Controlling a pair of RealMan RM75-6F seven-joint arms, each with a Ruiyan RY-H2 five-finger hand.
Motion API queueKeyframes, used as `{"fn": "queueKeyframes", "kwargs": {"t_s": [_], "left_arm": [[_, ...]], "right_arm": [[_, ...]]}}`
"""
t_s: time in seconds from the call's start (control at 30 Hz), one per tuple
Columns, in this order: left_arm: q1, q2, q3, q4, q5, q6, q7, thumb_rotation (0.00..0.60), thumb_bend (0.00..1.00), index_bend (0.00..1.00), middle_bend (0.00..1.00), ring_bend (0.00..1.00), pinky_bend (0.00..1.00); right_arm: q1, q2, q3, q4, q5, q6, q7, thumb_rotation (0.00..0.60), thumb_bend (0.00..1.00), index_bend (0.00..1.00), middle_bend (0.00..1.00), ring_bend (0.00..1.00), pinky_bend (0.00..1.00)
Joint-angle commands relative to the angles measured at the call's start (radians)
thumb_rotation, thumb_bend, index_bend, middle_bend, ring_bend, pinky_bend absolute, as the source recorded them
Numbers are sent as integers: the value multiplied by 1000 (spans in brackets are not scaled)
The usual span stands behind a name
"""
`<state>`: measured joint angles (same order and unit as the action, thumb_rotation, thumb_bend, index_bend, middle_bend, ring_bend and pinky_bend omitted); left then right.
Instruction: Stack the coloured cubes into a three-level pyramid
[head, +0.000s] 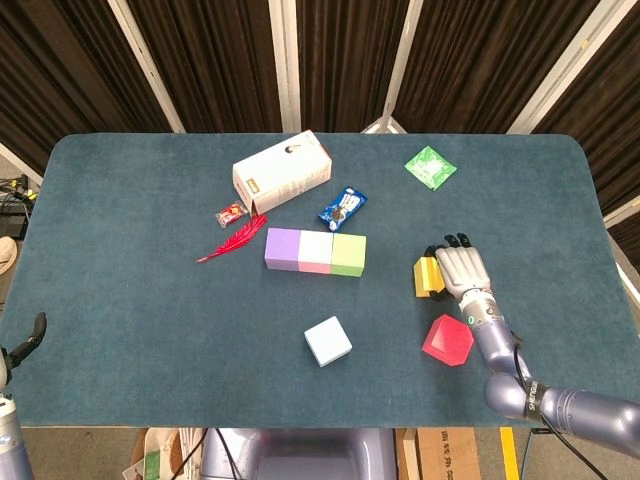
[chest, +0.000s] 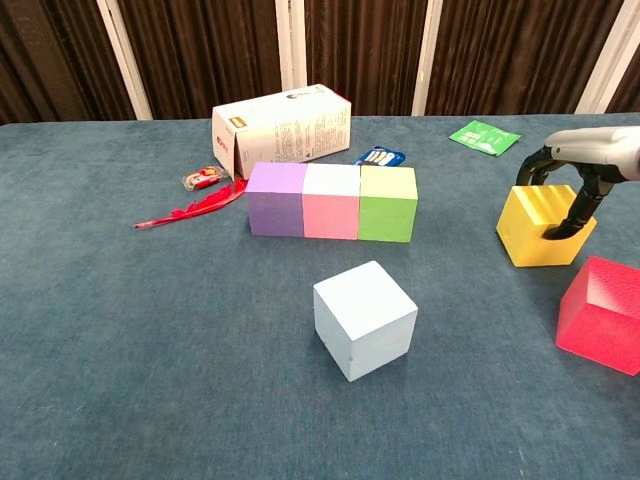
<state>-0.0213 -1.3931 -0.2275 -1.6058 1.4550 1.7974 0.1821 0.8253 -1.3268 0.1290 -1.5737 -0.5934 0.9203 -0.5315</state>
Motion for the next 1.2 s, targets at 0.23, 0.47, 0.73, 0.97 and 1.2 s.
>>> {"fn": "queueKeyframes", "kwargs": {"t_s": [0.23,0.47,0.73,0.97,1.2], "left_arm": [[2,14,3,-8,0,-6,-4,600,348,50,28,0,0],[-5,62,31,-10,4,-61,25,600,348,49,24,0,0],[-14,98,55,-14,16,-101,53,600,348,49,21,0,0],[-4,119,40,-21,19,-71,-7,600,348,49,21,0,0],[-1,141,36,-34,-6,-84,-13,600,348,46,17,0,0]], "right_arm": [[6,28,4,-46,3,18,-12,600,267,387,355,115,0],[55,127,44,-181,132,42,-79,600,266,388,355,116,0],[222,246,123,-337,461,79,-223,600,266,388,355,119,0],[395,261,193,-392,723,156,-347,600,266,388,355,120,0],[525,187,252,-351,865,215,-408,600,266,388,355,124,0]]}}
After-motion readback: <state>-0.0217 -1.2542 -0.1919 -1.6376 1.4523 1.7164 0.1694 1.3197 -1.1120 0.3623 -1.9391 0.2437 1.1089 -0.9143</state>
